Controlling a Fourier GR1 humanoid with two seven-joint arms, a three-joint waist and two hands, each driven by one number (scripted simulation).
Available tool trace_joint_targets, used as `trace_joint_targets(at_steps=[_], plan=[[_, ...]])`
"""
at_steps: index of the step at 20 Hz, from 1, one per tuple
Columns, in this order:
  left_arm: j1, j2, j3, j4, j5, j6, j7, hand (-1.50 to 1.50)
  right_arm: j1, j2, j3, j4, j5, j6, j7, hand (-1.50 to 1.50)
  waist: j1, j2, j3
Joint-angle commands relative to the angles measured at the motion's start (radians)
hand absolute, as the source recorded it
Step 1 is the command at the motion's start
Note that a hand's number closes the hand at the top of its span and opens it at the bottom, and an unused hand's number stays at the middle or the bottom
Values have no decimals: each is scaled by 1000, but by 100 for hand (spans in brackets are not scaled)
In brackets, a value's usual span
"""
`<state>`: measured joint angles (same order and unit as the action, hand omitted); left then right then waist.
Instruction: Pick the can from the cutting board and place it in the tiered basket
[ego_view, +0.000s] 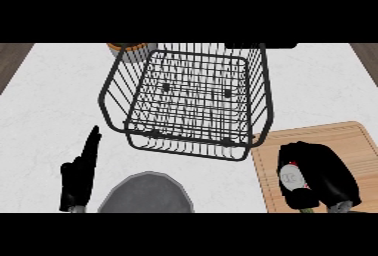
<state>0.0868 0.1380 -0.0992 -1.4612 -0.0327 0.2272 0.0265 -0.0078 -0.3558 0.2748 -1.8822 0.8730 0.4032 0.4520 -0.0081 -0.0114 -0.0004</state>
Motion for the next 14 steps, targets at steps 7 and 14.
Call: trace_joint_targets(at_steps=[7,14], plan=[[26,-27,-2,23,9,5,32,0,-57,188,-209,-495,-273,43,256,150,-16,3,-2],[11,-39,-19,33,-35,30,27,0,-311,97,-291,-642,-354,202,417,150,-5,4,-2]])
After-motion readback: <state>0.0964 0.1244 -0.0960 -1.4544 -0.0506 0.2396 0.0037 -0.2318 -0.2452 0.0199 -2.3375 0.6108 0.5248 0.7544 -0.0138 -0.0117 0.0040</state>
